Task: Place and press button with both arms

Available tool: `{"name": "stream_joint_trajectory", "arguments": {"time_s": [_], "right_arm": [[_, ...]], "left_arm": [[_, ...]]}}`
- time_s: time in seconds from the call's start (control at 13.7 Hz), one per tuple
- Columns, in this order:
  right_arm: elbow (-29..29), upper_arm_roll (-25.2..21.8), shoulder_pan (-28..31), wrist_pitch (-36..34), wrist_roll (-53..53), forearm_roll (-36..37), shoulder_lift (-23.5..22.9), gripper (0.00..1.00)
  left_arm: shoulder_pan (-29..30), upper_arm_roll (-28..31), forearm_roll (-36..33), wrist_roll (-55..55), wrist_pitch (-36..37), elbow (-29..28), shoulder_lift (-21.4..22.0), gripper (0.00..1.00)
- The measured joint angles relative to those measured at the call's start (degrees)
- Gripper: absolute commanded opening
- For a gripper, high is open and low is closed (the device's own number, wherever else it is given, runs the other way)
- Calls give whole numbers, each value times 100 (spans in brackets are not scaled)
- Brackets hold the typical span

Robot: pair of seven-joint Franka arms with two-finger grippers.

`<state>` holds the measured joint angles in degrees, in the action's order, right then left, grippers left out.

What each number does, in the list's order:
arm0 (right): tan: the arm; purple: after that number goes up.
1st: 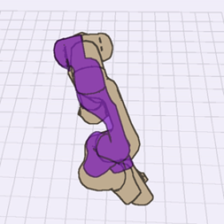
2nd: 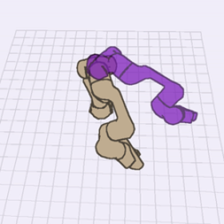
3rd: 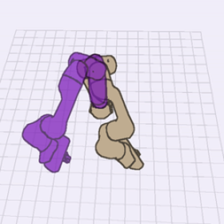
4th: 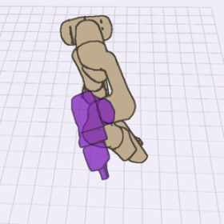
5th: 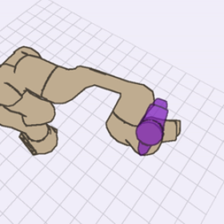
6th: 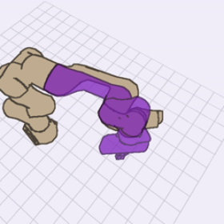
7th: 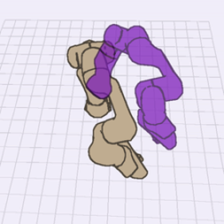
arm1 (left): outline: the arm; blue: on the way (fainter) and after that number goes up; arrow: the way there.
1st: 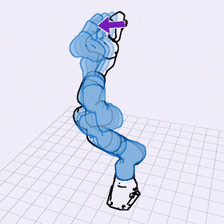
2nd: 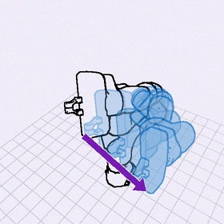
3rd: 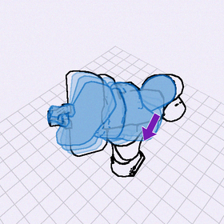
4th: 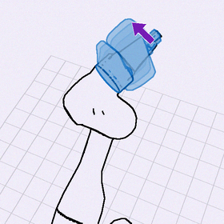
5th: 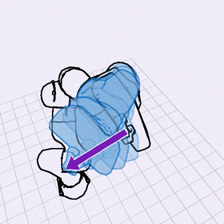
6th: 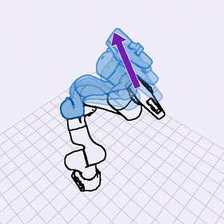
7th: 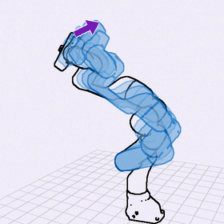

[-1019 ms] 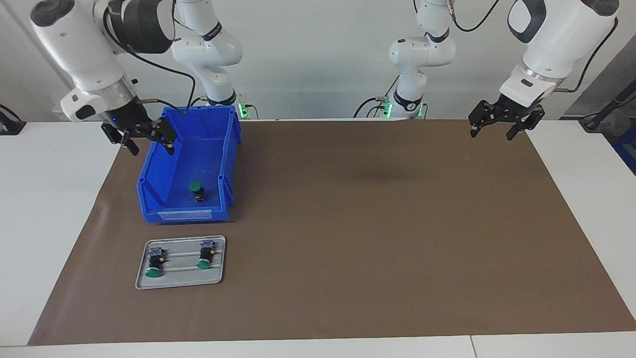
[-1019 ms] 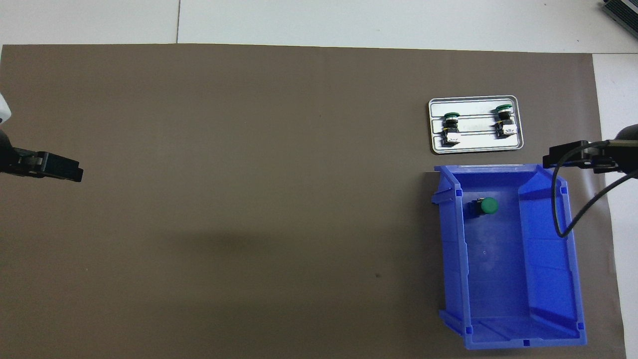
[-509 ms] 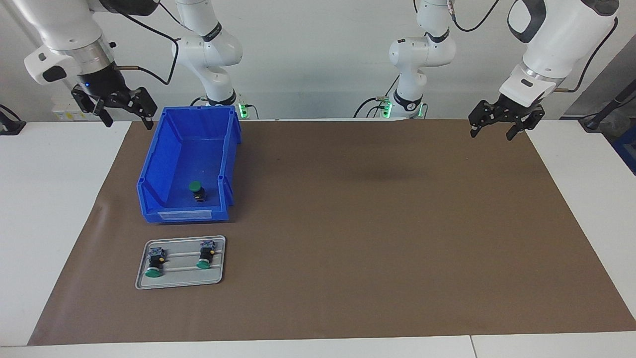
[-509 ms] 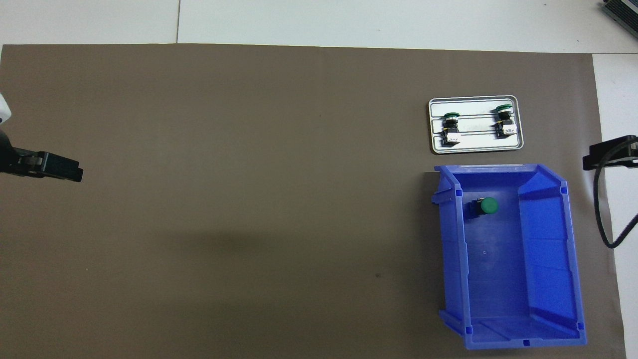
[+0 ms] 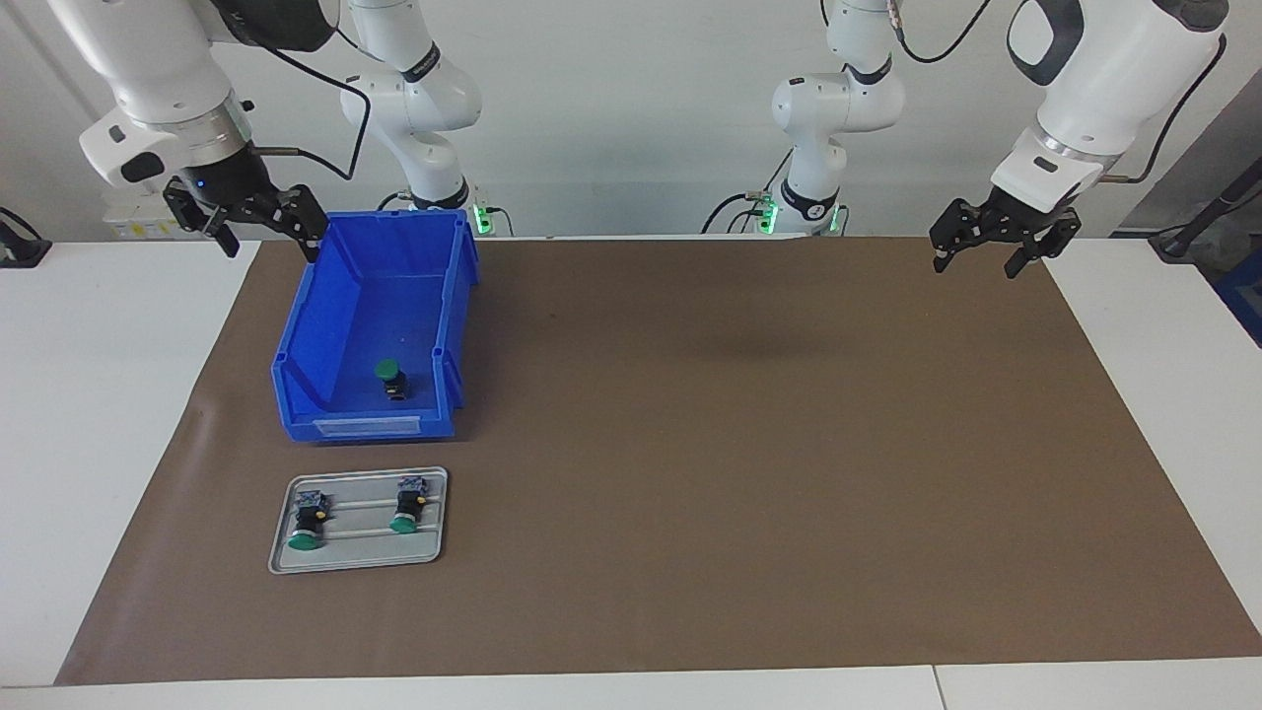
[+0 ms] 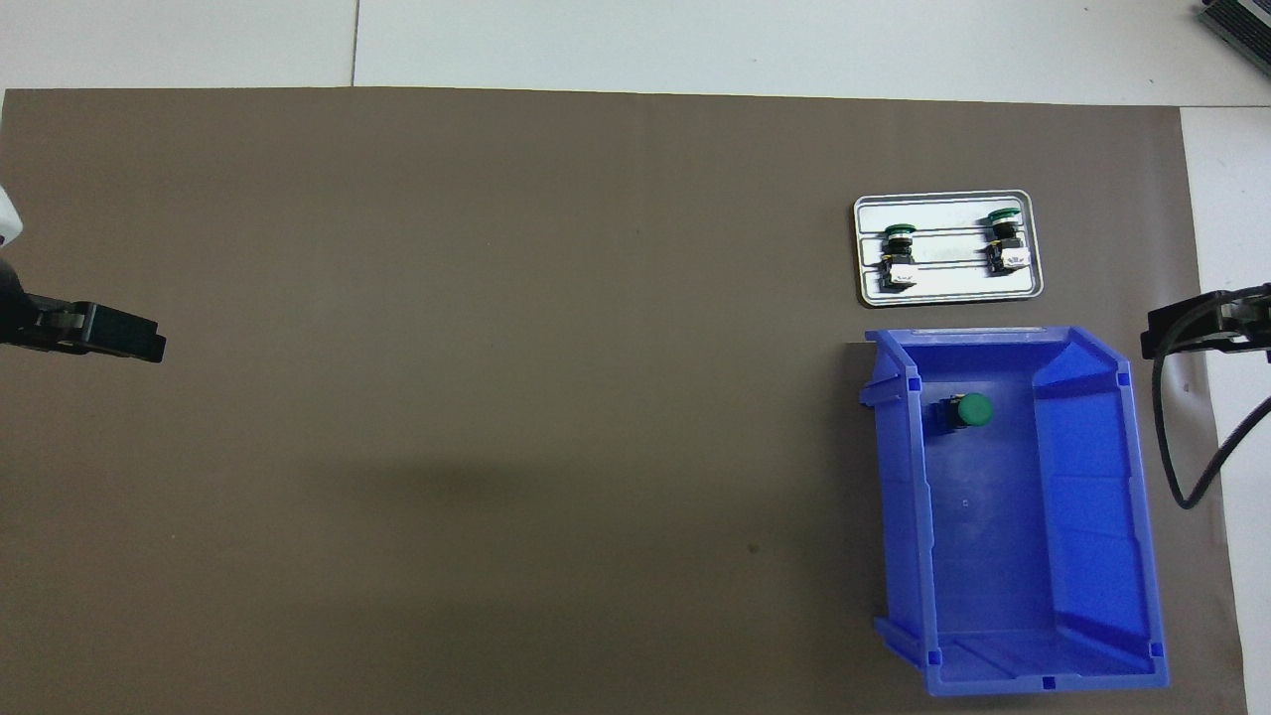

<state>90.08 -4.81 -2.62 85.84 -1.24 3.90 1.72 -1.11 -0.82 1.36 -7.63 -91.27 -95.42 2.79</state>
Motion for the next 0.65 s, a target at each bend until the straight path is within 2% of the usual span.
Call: {"name": "stream_joint_trajectory", "arguments": {"time_s": [0.65], "right_arm": [[2, -6, -2, 17, -25, -65, 26, 100]], "left_arm": [[0, 0, 0, 0, 0, 0, 0, 100]]}}
